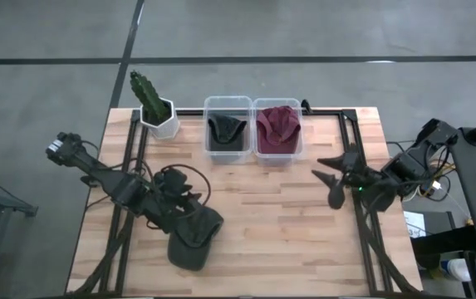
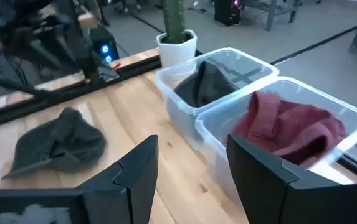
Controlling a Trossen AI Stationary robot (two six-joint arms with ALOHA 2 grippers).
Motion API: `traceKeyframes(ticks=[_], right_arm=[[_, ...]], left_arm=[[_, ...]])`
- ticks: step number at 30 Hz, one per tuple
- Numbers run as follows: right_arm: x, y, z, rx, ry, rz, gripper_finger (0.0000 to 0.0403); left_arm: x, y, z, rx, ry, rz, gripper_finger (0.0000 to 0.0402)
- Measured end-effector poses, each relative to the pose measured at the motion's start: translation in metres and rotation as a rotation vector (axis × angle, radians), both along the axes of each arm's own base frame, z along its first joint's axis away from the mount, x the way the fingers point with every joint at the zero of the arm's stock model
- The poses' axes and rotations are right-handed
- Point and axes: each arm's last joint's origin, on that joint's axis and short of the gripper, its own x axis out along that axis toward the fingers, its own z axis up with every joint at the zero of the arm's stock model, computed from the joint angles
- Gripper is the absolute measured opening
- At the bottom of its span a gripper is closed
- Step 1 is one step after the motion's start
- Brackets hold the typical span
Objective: Pick & Place hat
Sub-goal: Put the black cap into the left transparent bin
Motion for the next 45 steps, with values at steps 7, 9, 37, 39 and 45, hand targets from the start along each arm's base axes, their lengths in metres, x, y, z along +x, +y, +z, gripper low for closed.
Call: traceKeyframes(ticks=[7,9,37,39,45], right_arm=[[-0.026,-0.021,-0.020,0.071,-0.145,0.015,0.0171],[-0.030,-0.025,-0.028,0.078,-0.182,0.026,0.0166],[-0.049,-0.040,-0.080,0.127,-0.432,0.067,0.0135],[-0.049,-0.040,-0.081,0.126,-0.430,0.067,0.0137],[-0.049,-0.040,-0.081,0.126,-0.430,0.067,0.0130]], left_arm=[[0.001,0.000,-0.001,0.006,0.005,-0.003,0.0202],[0.000,0.000,-0.001,0.008,0.007,-0.004,0.0202],[0.007,-0.020,-0.024,-0.274,0.152,0.073,0.0202],[0.006,-0.023,-0.030,-0.280,0.208,0.105,0.0202],[0.003,-0.031,-0.044,-0.290,0.321,0.164,0.0202]])
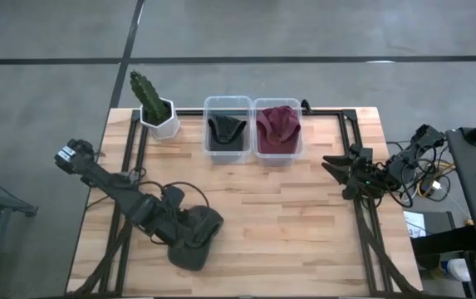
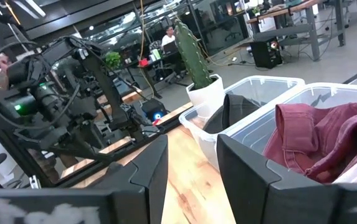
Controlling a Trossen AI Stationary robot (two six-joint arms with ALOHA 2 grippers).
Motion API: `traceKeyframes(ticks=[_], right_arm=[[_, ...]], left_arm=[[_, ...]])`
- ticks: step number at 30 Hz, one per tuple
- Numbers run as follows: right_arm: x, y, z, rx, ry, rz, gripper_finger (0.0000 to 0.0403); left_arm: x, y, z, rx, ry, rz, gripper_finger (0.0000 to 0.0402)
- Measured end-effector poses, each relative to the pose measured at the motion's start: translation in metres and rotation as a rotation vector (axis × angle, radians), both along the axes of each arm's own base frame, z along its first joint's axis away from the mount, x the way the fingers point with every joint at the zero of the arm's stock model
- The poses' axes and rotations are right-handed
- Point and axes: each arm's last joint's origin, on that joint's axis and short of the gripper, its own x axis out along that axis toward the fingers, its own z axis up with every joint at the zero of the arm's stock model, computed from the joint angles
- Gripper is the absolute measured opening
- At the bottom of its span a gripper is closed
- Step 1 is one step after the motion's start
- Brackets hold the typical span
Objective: Pick & Place hat
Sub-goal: Put the black cap into the left transparent bin
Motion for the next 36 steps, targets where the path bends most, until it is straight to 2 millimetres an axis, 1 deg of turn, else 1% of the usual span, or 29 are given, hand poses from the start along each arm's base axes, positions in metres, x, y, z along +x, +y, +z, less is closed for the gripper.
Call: traceKeyframes(ticks=[9,16,26,33,36], right_arm=[[0.000,0.000,0.000,0.008,-0.003,0.000,0.0123],[0.000,0.000,0.000,0.015,-0.006,0.000,0.0130],[0.000,0.000,0.000,0.016,-0.006,0.000,0.0121],[0.000,0.000,0.000,0.015,-0.006,0.000,0.0128],[0.000,0.000,0.000,0.015,-0.006,0.000,0.0130]], left_arm=[[0.006,-0.006,-0.011,0.033,0.041,-0.029,0.0202],[0.007,-0.007,-0.020,0.054,0.073,-0.029,0.0202],[0.007,-0.009,-0.022,0.012,0.116,-0.052,0.0202],[0.007,-0.009,-0.022,0.018,0.121,-0.076,0.0202],[0.007,-0.009,-0.024,0.024,0.129,-0.083,0.0212]])
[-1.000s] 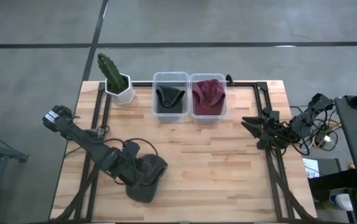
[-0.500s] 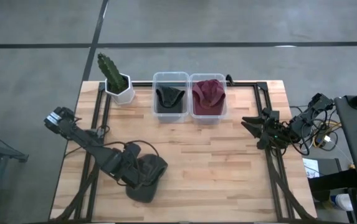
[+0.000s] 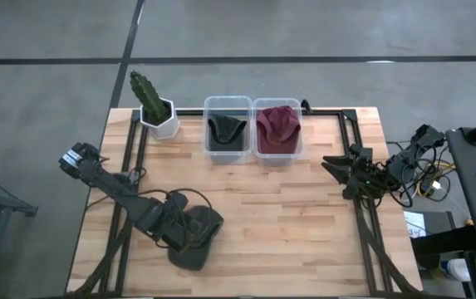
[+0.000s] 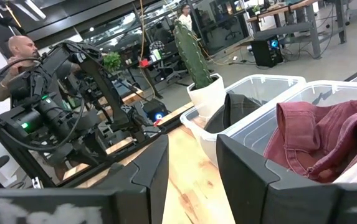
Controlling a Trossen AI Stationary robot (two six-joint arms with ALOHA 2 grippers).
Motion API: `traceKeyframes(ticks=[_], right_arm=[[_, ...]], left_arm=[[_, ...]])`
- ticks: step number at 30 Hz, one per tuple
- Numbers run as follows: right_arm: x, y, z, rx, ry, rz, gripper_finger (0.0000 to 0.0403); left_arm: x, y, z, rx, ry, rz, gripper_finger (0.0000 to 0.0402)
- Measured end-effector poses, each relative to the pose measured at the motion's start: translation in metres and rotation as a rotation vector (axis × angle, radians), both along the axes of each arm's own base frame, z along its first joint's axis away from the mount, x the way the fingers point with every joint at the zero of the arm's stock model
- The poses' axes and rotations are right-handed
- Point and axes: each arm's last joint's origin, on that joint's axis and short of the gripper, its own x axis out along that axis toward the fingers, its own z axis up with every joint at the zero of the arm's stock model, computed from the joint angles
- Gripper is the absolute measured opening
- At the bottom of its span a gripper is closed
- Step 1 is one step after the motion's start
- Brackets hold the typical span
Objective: Pick & Place hat
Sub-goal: Put the black cap into the left transparent bin
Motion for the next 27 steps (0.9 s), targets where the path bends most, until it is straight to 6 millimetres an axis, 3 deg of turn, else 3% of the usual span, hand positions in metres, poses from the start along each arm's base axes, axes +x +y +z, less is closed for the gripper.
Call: traceKeyframes(ticks=[11,20,27], right_arm=[[0.000,0.000,0.000,0.004,-0.001,0.000,0.0118],[0.000,0.000,0.000,0.027,-0.010,0.005,0.0128],[0.000,0.000,0.000,0.031,-0.008,0.005,0.0126]], left_arm=[[-0.008,0.006,-0.025,0.040,0.064,0.068,0.0310],[-0.019,0.010,-0.052,-0.007,0.155,0.134,0.0314],[-0.015,0.006,-0.056,-0.090,0.075,0.096,0.0314]])
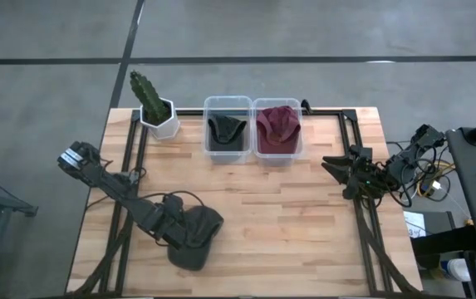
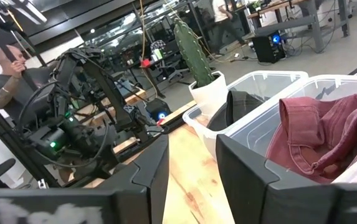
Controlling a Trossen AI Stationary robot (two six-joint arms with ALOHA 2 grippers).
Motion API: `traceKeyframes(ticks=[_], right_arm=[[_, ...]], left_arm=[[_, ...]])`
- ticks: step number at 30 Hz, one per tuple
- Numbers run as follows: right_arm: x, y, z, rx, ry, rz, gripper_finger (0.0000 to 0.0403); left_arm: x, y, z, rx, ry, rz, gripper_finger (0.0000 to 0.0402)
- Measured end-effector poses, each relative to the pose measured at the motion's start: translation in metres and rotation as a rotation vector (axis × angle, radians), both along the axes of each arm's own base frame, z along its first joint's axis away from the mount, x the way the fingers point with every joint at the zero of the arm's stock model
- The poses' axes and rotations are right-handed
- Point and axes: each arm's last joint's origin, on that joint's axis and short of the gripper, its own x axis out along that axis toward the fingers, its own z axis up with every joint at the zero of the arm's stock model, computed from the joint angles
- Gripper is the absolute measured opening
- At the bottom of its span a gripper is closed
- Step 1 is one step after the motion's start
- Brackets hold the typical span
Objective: Pick & Place hat
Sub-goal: Put the black cap into the left transparent bin
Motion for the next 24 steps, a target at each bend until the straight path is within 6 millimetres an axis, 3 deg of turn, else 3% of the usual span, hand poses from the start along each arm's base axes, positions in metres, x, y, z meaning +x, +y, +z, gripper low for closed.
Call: traceKeyframes(ticks=[14,24], right_arm=[[0.000,0.000,0.000,-0.001,0.001,0.000,0.0127],[0.000,0.000,0.000,-0.001,0.001,0.000,0.0123]], left_arm=[[-0.006,0.003,-0.015,-0.022,0.017,0.027,0.0314],[-0.005,0.002,-0.045,-0.126,-0.097,0.034,0.0314]])
